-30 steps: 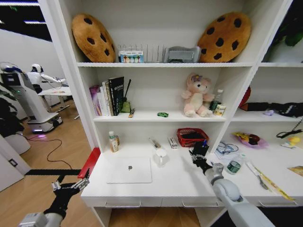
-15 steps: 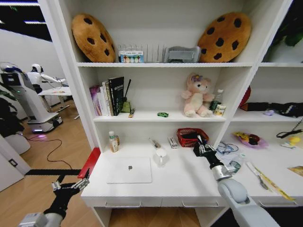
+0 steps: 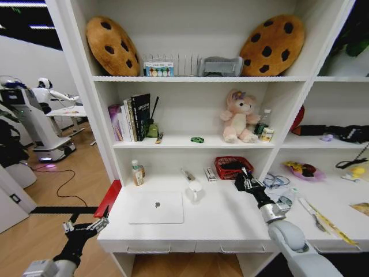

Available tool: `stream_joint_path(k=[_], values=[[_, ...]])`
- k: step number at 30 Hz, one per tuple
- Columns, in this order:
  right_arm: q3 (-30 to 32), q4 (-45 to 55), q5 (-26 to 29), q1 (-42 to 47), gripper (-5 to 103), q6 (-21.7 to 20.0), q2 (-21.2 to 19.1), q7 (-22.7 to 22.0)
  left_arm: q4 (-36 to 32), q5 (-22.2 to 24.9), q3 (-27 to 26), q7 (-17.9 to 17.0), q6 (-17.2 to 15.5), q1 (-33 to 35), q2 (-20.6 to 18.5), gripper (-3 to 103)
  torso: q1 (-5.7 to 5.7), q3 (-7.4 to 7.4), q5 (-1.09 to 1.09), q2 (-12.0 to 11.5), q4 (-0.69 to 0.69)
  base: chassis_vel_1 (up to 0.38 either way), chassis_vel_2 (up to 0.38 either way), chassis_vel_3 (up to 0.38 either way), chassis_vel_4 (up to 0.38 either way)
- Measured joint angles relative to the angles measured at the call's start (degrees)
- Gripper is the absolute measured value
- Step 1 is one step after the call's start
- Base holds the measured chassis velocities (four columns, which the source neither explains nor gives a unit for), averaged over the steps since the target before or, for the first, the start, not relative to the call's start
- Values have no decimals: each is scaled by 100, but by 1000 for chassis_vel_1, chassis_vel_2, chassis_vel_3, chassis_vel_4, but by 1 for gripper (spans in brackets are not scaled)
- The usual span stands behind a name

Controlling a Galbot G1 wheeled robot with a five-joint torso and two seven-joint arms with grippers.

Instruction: Organize the objects on the table.

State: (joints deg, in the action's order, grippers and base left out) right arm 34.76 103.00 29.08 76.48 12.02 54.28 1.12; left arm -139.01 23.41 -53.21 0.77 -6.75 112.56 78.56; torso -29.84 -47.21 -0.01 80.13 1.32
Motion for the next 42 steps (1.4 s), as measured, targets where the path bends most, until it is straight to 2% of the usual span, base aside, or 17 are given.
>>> stream_joint_path(k=[5,10,11,14,16,25,27,28,30,39,42], values=[[-27,-78,33,-50,12,0,0,1,0,0,1,0,0,0,0,100,1,0,1,0,2,-181,-202,181,171],[-269,-393,44,-360,12,52,2,-54,0,0,2,1,0,0,1,100,1,0,2,0,0,-233,-220,251,212],[-388,-521,44,-486,12,59,3,-56,0,0,3,4,0,0,1,100,-1,-1,4,-1,4,-105,-178,191,22],[-514,-643,63,-638,12,86,15,-67,0,0,3,5,0,0,1,100,-1,-2,4,-1,2,-56,-121,144,22],[-728,-911,56,-925,12,162,55,-69,0,0,2,4,0,0,1,100,2,0,0,1,-3,-16,-11,32,5],[-1334,-1771,-70,-1773,12,376,164,-198,0,0,0,2,0,0,-1,100,1,0,-2,1,2,45,38,-44,-32],[-1580,-2265,-167,-2198,12,632,288,-176,0,0,0,2,0,0,0,100,1,-1,3,0,2,0,0,0,0],[-1580,-2265,-167,-2198,12,632,288,-176,0,0,0,2,0,0,0,100,1,-1,3,0,2,0,0,0,0],[-1765,-2664,-227,-2573,12,906,409,-136,0,0,1,1,0,0,0,100,0,-1,-1,0,0,0,0,0,0],[-2018,-3604,-278,-3354,12,1391,803,81,0,0,1,2,0,0,0,100,0,-1,0,0,0,0,0,0,0],[-2023,-3707,-288,-3410,12,1434,845,96,1,0,1,1,0,0,0,100,0,-1,-1,0,1,0,0,0,0]])
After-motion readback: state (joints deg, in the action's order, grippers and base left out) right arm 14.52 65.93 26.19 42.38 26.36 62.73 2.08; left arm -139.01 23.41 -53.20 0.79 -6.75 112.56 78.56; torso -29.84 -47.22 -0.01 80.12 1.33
